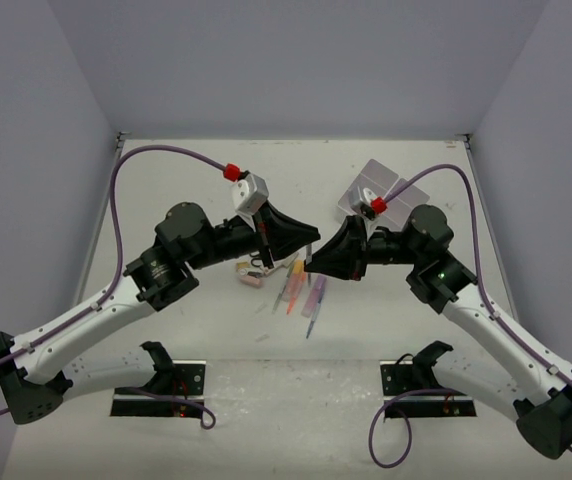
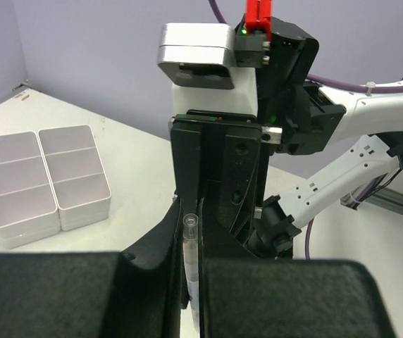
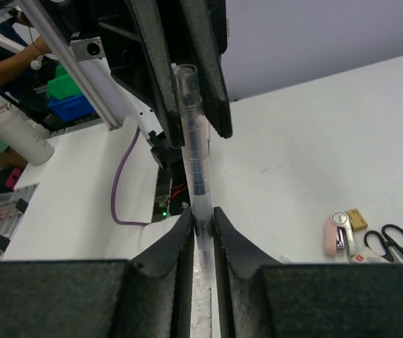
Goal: Sort the stationery into containers
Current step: Place the pen in the storage box.
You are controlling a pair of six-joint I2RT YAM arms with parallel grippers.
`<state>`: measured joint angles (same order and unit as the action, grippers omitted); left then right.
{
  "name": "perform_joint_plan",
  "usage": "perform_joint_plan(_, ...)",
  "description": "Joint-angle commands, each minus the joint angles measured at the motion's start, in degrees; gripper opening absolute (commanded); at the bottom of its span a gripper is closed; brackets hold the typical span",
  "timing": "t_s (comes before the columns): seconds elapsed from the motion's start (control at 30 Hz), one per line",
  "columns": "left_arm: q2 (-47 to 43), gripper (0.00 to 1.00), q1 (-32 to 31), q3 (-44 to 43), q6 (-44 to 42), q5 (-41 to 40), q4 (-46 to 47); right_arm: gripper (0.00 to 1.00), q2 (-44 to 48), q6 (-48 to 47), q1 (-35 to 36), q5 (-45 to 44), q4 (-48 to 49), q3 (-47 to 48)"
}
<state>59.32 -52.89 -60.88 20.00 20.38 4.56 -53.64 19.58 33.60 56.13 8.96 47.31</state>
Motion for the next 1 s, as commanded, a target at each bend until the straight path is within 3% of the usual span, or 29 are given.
perform_joint_plan(0.0, 0.09, 0.00, -0.06, -2.22, -0.75, 0.93, 0.53, 0.00, 0.64, -1.04, 0.15, -1.60, 0.79, 0.15)
perform_joint_plan(0.23, 0.03, 0.00, 0.07, -1.39, -0.48, 1.78, 1.64, 0.00, 3.35, 0.06, 0.24, -7.01, 5.76, -3.24)
perform_joint_plan(0.47, 1.12, 0.00, -0.01, 5.36, 2.45, 9.19, 6.84, 0.00, 4.92, -0.74, 0.07, -16.81, 5.15, -1.64)
perform_joint_plan(0.73, 1.00, 0.00, -1.05, 12.87, 6.21, 11.54, 12.75, 0.00, -1.08, -2.82, 0.06, -18.18, 3.36, 6.54)
perform_joint_plan(0.97, -1.42, 0.00, -1.21, 15.63, 5.09, 7.76, 11.39, 0.00, -2.34, -3.36, 0.15, -16.97, 2.15, 9.53)
